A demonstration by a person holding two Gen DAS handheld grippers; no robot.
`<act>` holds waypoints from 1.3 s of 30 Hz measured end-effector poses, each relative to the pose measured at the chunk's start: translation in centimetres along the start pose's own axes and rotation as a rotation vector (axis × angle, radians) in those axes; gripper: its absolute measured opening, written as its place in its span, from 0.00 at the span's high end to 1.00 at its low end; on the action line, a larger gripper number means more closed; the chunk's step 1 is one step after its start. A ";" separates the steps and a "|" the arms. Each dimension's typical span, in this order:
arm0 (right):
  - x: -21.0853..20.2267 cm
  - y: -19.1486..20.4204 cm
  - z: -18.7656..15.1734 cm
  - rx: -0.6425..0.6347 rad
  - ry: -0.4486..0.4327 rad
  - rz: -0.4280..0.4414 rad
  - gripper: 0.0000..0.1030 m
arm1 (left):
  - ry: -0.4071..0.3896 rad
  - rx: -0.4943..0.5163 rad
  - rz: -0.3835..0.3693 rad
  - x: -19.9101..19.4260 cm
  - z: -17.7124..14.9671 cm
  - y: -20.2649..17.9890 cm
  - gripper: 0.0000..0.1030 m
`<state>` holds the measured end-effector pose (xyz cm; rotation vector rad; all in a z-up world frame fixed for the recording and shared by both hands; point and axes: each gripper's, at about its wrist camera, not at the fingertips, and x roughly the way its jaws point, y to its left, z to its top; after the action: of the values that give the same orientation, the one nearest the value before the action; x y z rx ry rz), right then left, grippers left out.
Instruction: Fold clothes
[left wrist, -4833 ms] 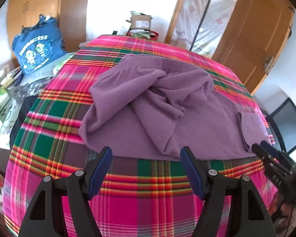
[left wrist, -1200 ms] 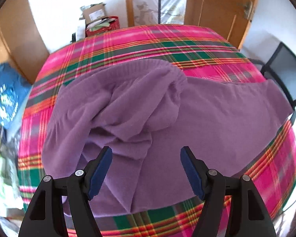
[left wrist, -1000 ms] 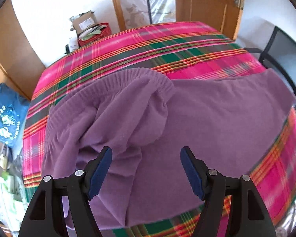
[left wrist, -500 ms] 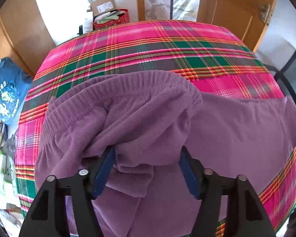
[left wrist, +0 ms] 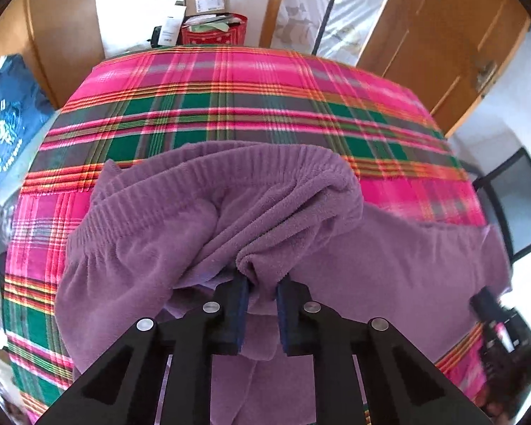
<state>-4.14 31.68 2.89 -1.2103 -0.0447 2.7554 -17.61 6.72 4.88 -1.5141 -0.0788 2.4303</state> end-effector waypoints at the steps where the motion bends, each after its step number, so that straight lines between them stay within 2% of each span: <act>1: 0.1 0.3 0.1 -0.010 0.001 0.008 0.79 | -0.004 -0.011 -0.008 -0.2 0.1 0.2 0.88; 6: 0.1 2.5 0.3 -0.054 -0.005 0.059 0.79 | -0.052 -0.041 -0.022 -1.9 0.7 1.2 0.89; 11: 0.1 4.7 0.2 -0.096 -0.008 0.147 0.79 | -0.100 -0.079 -0.030 -3.8 1.4 2.5 0.89; 18: -0.3 8.9 -0.1 -0.185 -0.018 0.329 0.79 | -0.185 -0.136 -0.011 -6.7 2.2 4.6 0.89; 19: -0.3 9.4 -0.2 -0.199 -0.020 0.354 0.77 | -0.195 -0.144 -0.010 -7.1 2.3 4.9 0.89; 22: -0.5 11.1 -0.2 -0.240 -0.028 0.430 0.60 | -0.221 -0.171 0.000 -7.9 2.6 6.0 0.89; 24: -0.7 12.2 -0.3 -0.268 -0.034 0.473 0.60 | -0.231 -0.200 -0.004 -8.2 2.7 6.8 0.89; 34: -1.0 17.6 -1.1 -0.405 -0.057 0.606 0.57 | -0.256 -0.292 -0.001 -9.1 2.5 9.7 0.89; 39: -0.2 19.5 -1.4 -0.430 -0.049 0.574 0.57 | -0.265 -0.322 0.004 -9.5 2.4 10.8 0.89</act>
<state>-5.14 12.27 0.54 -1.4354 -0.3672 3.4001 -18.03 -5.89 12.19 -1.2941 -0.5431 2.7070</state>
